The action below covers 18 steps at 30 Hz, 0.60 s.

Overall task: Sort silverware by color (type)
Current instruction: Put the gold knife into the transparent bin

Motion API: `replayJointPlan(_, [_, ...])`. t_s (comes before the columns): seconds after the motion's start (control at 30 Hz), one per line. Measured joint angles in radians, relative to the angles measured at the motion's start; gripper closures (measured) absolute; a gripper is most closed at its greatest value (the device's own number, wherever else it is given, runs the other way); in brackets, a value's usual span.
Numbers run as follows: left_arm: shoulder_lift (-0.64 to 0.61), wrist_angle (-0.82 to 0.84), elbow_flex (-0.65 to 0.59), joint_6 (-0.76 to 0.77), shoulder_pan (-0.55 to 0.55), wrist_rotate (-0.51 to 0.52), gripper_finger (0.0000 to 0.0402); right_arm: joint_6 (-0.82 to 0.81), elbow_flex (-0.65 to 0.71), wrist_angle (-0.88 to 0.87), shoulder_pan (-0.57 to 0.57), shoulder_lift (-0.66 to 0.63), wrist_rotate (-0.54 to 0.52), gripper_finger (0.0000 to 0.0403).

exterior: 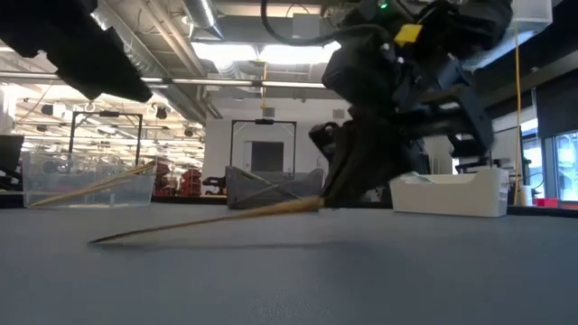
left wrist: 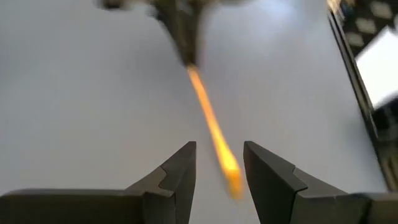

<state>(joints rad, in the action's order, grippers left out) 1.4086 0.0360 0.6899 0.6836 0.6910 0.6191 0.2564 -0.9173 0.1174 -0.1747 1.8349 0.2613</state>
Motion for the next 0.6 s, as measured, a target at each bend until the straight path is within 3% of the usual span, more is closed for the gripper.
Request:
replayJointPlan(0.07, [0.000, 0.001, 0.000, -0.085, -0.004, -0.013, 0.0273, 0.014, 0.000, -0.046, 0.044, -0.046, 0.014, 0.0398])
replayJointPlan(0.27, [0.000, 0.113, 0.000, -0.166, -0.072, 0.085, 0.0273, 0.085, 0.036, -0.055, 0.170, -0.164, 0.077, 0.0396])
replayJointPlan(0.43, [0.000, 0.256, 0.000, -0.138, -0.143, 0.120, 0.0273, 0.116, 0.124, 0.039, 0.277, -0.237, 0.106, 0.0397])
replayJointPlan(0.6, [0.000, 0.324, -0.004, -0.113, -0.189, 0.172, 0.0273, 0.116, 0.185, 0.134, 0.353, -0.276, 0.238, 0.0399])
